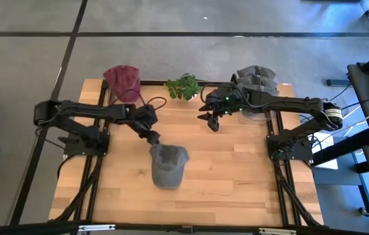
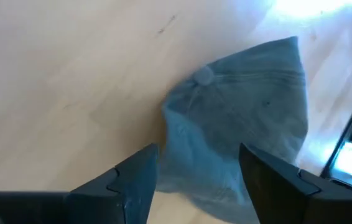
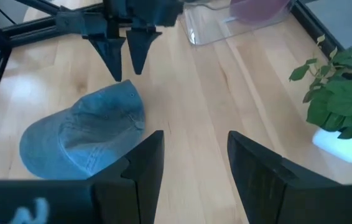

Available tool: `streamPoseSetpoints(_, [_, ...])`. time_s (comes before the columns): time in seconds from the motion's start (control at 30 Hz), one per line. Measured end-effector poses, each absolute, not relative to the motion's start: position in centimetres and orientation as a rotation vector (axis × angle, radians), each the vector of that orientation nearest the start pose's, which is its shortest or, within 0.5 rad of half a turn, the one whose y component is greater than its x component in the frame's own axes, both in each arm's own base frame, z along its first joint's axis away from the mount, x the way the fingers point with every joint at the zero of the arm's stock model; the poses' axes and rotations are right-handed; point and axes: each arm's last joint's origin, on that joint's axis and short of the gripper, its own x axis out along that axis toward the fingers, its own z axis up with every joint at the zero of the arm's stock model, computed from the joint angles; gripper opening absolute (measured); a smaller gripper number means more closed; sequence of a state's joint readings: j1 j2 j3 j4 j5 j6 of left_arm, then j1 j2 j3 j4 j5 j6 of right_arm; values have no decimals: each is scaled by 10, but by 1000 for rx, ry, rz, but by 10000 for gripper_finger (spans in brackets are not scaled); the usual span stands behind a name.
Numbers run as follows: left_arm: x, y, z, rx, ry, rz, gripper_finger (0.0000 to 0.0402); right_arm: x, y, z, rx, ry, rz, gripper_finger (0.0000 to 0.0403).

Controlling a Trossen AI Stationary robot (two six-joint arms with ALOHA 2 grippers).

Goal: Pick & Place hat
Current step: Put the gray cap into the right transparent bin

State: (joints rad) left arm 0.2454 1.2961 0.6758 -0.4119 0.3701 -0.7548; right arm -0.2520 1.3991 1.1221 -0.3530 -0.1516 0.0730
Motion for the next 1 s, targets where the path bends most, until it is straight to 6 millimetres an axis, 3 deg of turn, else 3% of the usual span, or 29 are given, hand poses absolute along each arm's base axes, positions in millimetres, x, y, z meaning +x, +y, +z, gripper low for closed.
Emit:
streamPoseSetpoints(0.3, [242, 54, 149, -1077, 1092, 247, 219, 295, -71, 296, 195, 640, -119, 177])
streamPoseSetpoints(0.6, [247, 51, 146, -1119, 1106, 121, 209, 295, -71, 296, 195, 641, -119, 177])
streamPoseSetpoints(0.77, [247, 50, 146, -1119, 1108, 115, 171, 295, -71, 296, 195, 640, -118, 177])
streamPoseSetpoints(1.0, [247, 50, 146, -1112, 1109, 103, 88, 295, -71, 296, 195, 640, -119, 177])
